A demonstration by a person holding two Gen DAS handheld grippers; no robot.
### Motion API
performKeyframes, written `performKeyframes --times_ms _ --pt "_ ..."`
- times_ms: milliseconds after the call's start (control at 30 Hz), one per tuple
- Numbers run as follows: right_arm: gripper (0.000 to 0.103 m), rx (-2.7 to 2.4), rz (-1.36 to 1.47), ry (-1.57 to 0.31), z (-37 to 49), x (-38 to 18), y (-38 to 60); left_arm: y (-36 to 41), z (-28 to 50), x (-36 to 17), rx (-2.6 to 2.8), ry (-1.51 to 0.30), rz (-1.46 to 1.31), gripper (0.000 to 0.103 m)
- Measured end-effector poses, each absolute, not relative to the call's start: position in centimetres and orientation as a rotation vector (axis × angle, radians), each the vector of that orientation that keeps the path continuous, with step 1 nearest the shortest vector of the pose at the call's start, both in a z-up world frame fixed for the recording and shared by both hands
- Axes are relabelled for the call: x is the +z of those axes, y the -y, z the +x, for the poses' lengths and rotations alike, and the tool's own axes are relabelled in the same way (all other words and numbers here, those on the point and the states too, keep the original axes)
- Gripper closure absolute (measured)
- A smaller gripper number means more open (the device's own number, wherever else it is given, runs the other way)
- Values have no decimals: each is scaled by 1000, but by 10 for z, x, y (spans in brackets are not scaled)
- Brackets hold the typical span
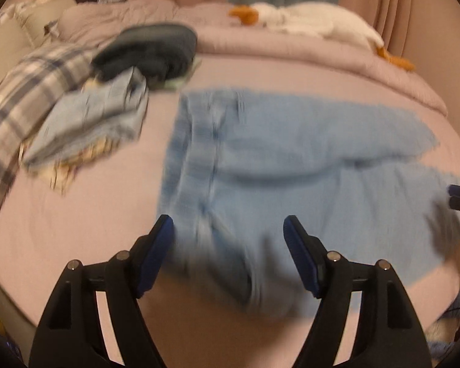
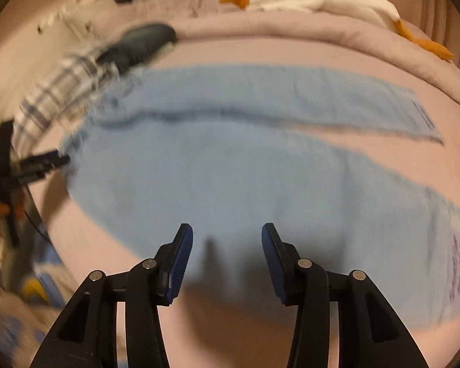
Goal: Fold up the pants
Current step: 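Lift the jeans by the waistband and flip them over with both tools, then release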
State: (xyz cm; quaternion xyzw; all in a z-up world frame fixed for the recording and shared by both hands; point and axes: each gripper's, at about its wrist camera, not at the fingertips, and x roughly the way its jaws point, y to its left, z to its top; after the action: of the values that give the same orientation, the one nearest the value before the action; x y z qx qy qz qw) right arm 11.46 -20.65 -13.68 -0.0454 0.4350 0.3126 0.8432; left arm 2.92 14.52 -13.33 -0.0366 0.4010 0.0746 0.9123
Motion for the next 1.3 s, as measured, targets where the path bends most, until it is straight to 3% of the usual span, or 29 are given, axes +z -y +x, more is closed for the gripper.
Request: performKeyframes --times_ms 300,667,700,767,800,867,900,967,1067,1100,1167,1300 --pt "56 681 -326 -793 208 -128 128 -200 142 -119 203 -852 -58 26" --pt "55 685 -560 -855 336 -147 73 -233 208 -159 167 -1019 -14 26" --pt "53 681 -603 -870 342 -154 69 -235 211 -162 158 -1030 -18 26" --pt "33 674 -643 -875 352 -163 70 -238 216 -169 143 -1044 -42 26" --pt "20 672 -629 -877 358 -164 71 -239 217 -171 142 -1047 -56 30" --pt "17 699 -561 -948 369 -167 78 -241 219 -174 111 -1057 -101 53" --pt "17 711 -523 -982 372 -168 82 -241 220 -174 97 -1060 -113 60" --pt "26 739 -510 -991 368 -168 85 -237 219 -170 102 -1053 -85 61" --pt "67 803 -527 -995 351 -160 83 -235 219 -158 98 -1033 -73 62" --pt "90 809 -555 -987 345 -158 81 -237 215 -151 91 -1007 -82 62" --pt "94 790 -682 -907 321 -150 73 -239 213 -149 83 -978 -85 62" --pt "98 753 -656 -903 319 -157 80 -228 221 -175 153 -1054 -23 61"
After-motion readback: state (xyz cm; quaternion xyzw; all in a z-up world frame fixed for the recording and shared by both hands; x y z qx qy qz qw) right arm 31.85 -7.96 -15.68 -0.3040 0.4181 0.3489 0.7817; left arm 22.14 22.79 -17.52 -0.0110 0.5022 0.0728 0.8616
